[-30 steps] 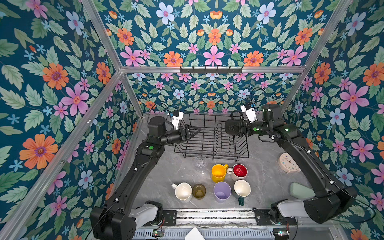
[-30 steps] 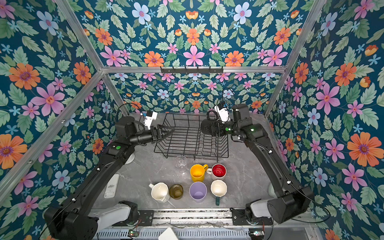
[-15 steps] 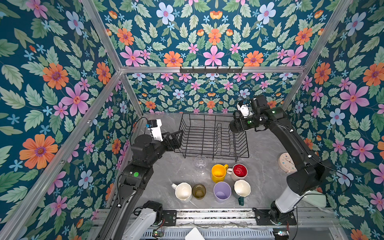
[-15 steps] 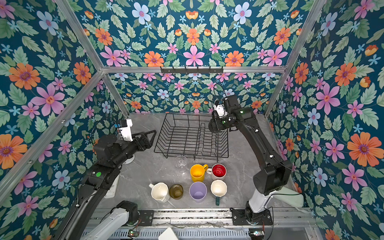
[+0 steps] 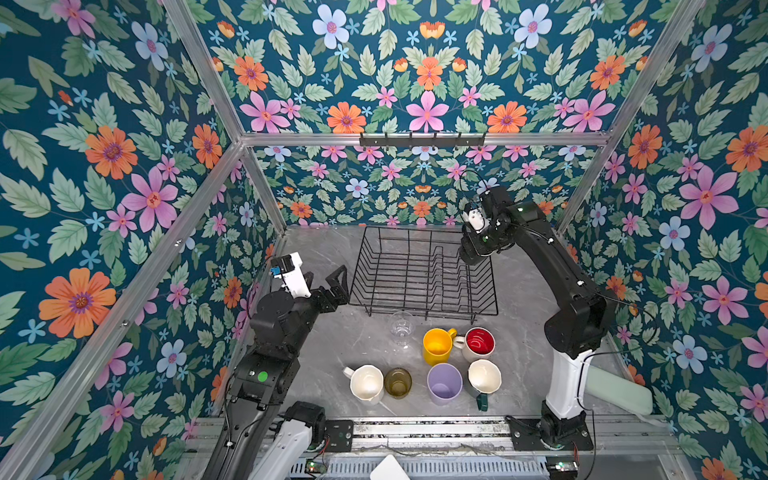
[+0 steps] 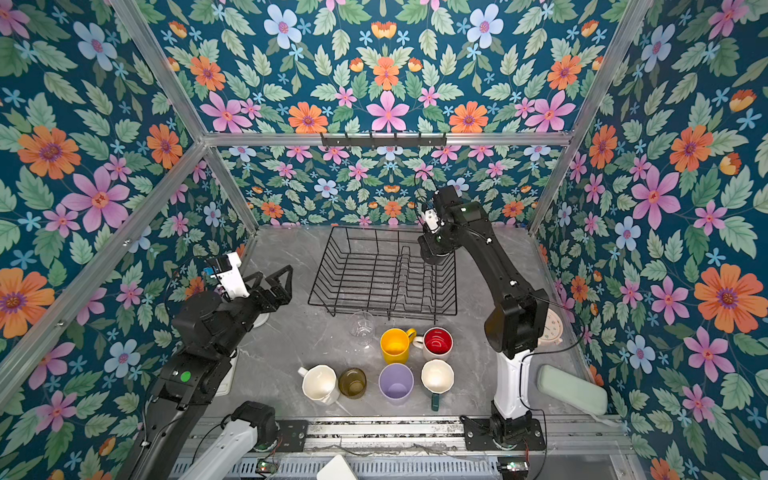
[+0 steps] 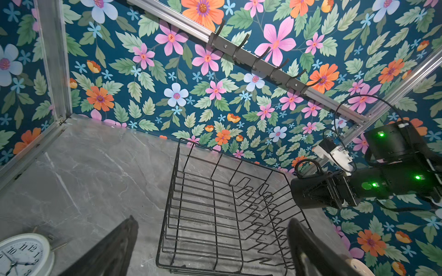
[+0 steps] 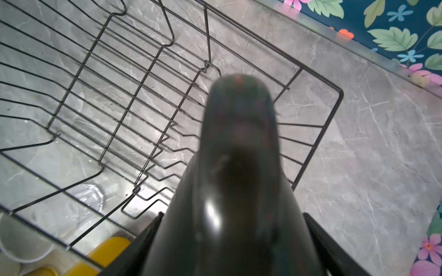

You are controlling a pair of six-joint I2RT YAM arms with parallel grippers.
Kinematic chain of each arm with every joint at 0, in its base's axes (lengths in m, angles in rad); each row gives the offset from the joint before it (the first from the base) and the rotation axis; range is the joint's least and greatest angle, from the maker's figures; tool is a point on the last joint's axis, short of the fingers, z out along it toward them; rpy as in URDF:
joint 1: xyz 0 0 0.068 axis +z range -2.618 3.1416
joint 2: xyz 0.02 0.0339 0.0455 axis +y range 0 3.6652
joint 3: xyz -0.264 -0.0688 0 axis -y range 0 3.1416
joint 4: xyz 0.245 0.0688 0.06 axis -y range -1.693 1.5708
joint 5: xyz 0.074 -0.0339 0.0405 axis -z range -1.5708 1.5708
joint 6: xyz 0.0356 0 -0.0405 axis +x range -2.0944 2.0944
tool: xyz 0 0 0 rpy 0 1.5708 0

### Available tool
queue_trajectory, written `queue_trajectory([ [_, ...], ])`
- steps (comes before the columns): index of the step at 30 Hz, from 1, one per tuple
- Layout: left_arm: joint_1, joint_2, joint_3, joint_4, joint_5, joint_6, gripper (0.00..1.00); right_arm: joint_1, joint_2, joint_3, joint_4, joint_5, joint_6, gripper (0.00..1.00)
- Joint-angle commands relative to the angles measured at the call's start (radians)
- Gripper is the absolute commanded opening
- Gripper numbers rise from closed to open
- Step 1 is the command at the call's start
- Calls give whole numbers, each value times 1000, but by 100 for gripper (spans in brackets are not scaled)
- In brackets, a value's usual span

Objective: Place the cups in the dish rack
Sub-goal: 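Open the left gripper while the right gripper carries the mug over the rack, then lower the black mug into the far corner of the rack with the right gripper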

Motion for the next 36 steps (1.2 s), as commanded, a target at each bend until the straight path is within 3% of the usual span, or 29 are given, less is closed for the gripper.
queue_trajectory([
  [1, 0, -23, 2, -15, -45, 8, 100, 2, 32, 49, -22, 16, -41, 0],
  [9, -1, -64, -2, -61, -68, 1, 100, 1, 113, 94, -31, -39, -115, 0],
  [20, -1, -92, -4, -92, -99, -4, 100, -1, 230, 200, -36, -5, -166, 0],
  [36, -1, -106, -20, -98, -111, -10, 100, -15, 282, 179, -14, -29, -184, 0],
])
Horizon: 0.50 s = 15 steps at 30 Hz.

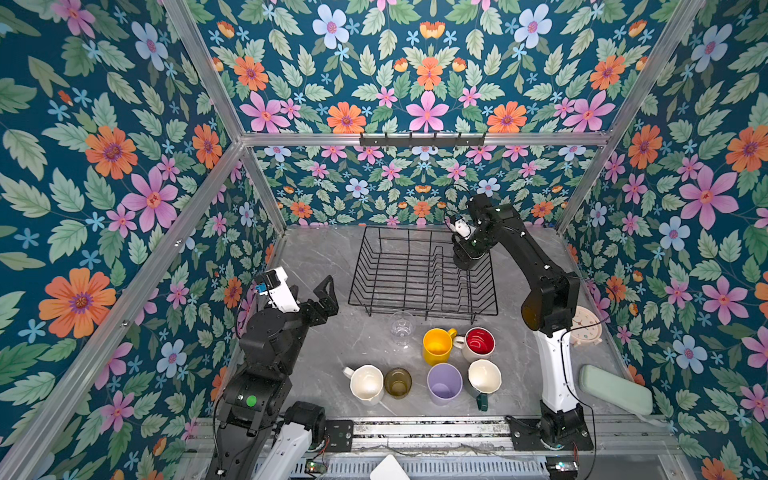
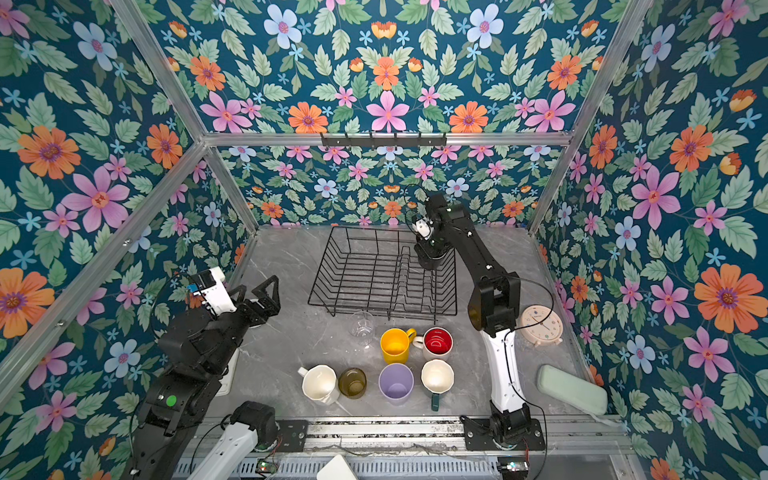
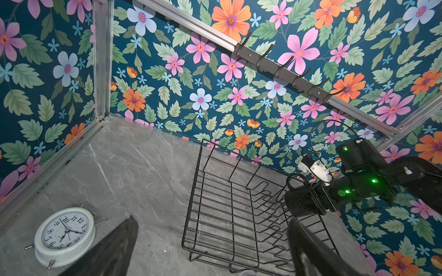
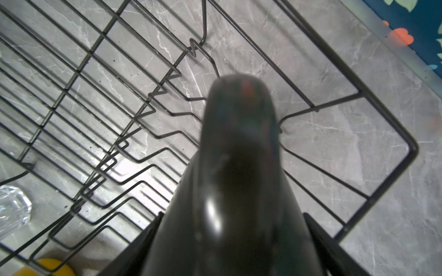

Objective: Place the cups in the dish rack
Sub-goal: 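Lower the black mug into the far corner of the rack with the right gripper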

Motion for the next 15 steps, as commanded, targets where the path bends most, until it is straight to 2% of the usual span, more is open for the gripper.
queue_trajectory([
  [1, -1, -3, -2, 10, -8, -6, 100, 1, 9, 6, 11, -15, -4, 0],
  [15, -1, -12, -14, 3, -7, -22, 100, 1, 82, 36, 5, -31, -4, 0],
])
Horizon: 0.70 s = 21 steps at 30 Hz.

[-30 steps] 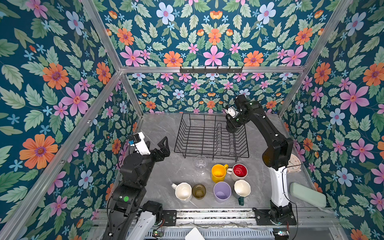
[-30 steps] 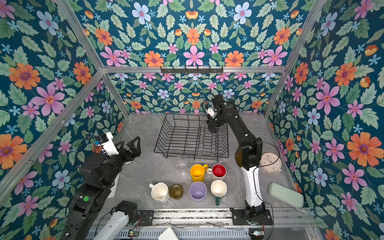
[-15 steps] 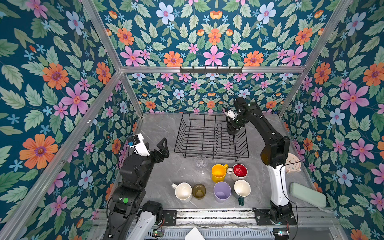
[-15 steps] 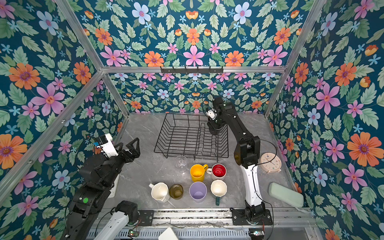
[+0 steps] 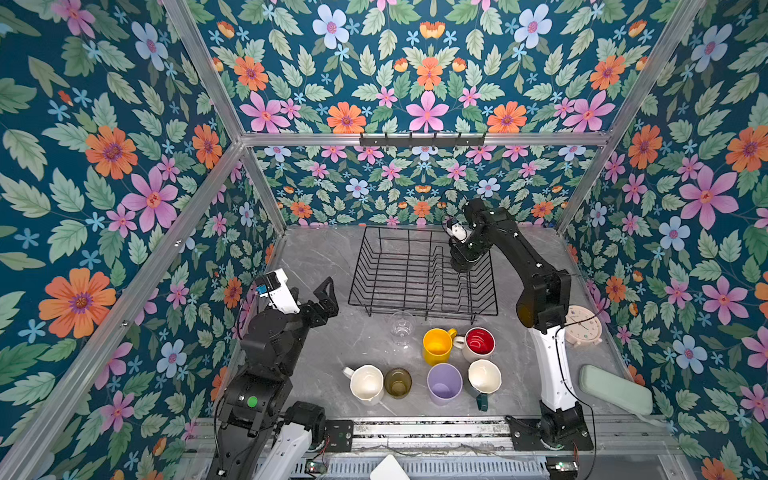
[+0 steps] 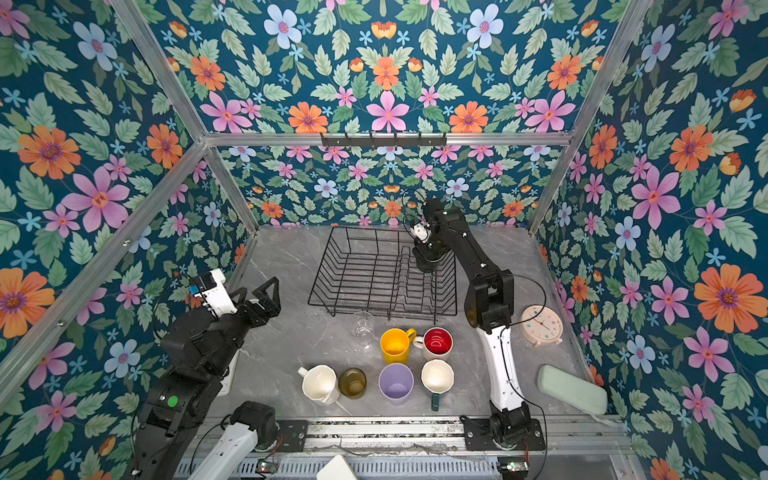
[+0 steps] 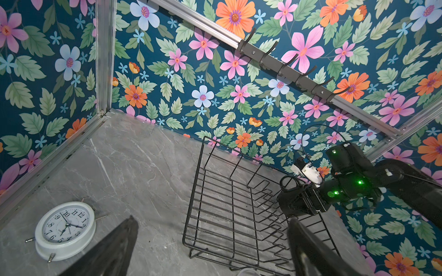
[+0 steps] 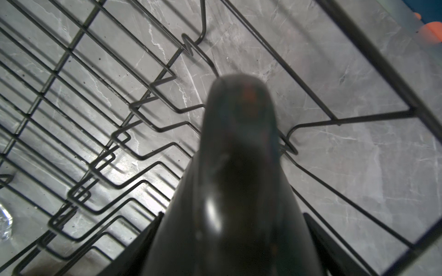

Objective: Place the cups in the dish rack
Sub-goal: 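Lower the black mug into the far corner of the rack with the right gripper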

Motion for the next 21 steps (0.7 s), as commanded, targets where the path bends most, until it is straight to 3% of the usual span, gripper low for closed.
queue_trajectory([
  [1, 0, -3, 0, 5, 1, -4, 100, 1, 13, 10, -11, -24, -2, 0],
  [9, 0, -9, -6, -3, -7, -10, 100, 1, 52, 20, -8, -21, 7, 2],
  [19, 0, -9, -10, -15, -25, -11, 100, 1, 71, 23, -10, -26, 22, 32],
  [21, 0, -9, -8, -19, -31, -12, 100, 1, 71, 19, -8, -21, 27, 46],
])
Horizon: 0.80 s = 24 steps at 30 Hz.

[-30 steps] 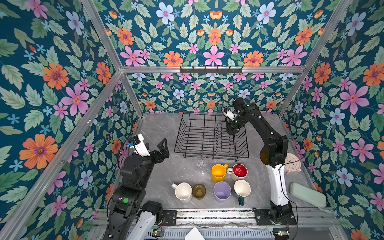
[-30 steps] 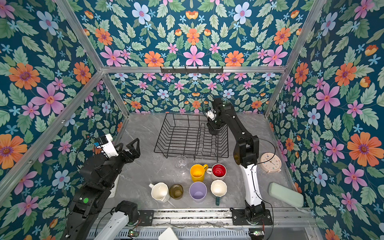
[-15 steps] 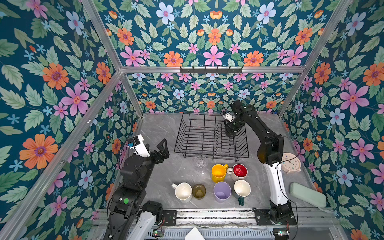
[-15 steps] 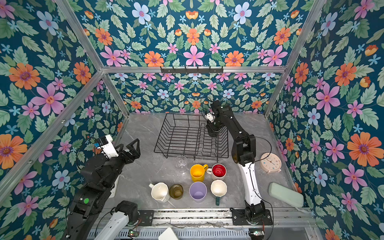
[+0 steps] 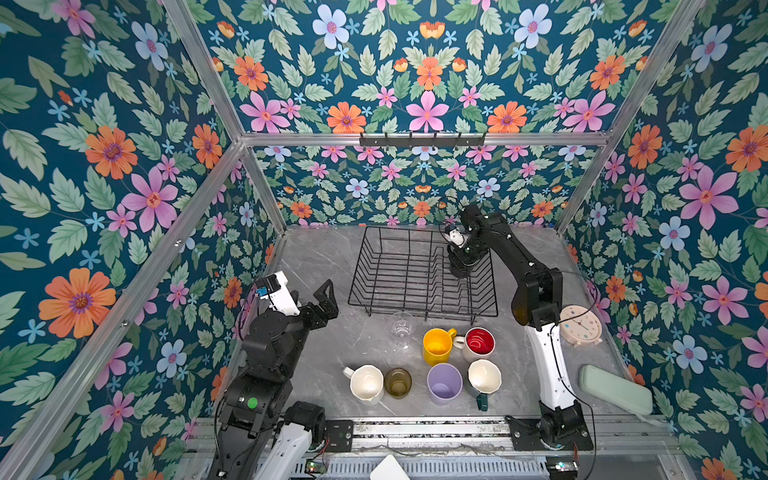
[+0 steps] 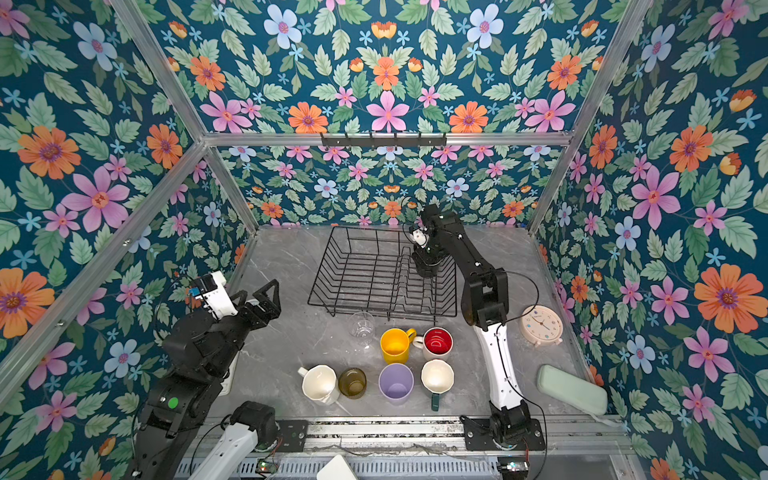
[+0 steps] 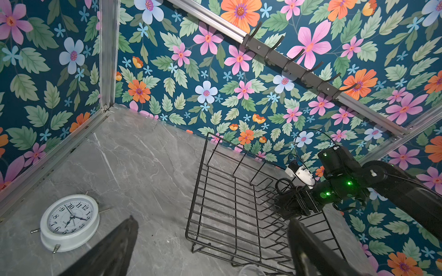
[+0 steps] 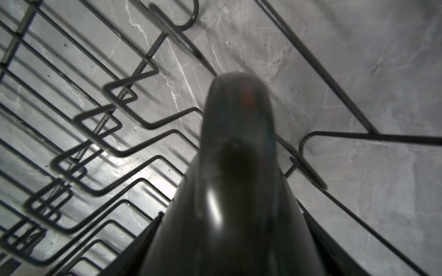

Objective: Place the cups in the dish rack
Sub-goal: 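Lower the black mug into the far corner of the rack with the right gripper, then release the black mug with the right gripper while the left arm reaches toward the cups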

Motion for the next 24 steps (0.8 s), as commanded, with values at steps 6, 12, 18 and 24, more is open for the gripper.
queue_trajectory([
  [6, 0, 4, 2, -16, -39, -12, 100, 2, -1, -7, -8, -19, 27, 67],
  [12, 0, 4, 3, -32, -53, -16, 100, 3, 0, -16, -8, -19, 33, 80],
  [18, 0, 2, 3, -38, -64, -18, 100, 3, -6, -18, -3, -25, 45, 89],
  [24, 0, 0, 5, -49, -76, -22, 100, 3, -24, -16, -6, -19, 55, 94],
])
